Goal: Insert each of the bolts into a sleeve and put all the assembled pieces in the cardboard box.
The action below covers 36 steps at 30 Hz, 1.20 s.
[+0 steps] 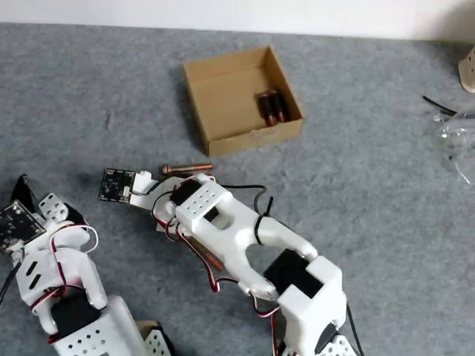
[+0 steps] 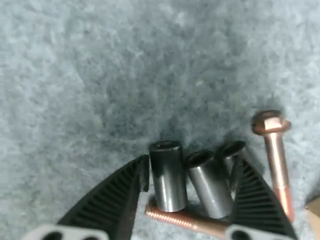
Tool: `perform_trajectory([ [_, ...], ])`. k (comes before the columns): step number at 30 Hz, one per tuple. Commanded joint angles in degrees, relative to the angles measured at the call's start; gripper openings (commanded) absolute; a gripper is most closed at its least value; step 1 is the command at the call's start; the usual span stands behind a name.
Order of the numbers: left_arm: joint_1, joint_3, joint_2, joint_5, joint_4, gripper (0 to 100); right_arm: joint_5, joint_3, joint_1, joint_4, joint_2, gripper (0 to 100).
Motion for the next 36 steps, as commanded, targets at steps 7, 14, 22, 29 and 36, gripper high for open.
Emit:
perform_trajectory([
  [7,0.6,-2.9,-0.6,0.4,0.2,1,0.6,-0.2,-1.2,7.2,0.9,23.5],
  [14,0.5,-1.5,-0.7,0.3,-0.2,1,0.6,-0.2,-3.0,9.5,1.2,23.5],
  [22,0.5,-1.5,-0.7,0.3,-0.2,1,0.5,0.1,-2.9,6.4,1.2,20.1],
  [29,0.5,-1.5,-0.7,0.3,-0.2,1,0.5,-0.1,-2.9,6.2,1.2,1.6],
  [36,0.6,-1.4,-0.7,0.3,-0.2,1,0.5,-0.1,-2.1,6.2,1.2,0.5],
])
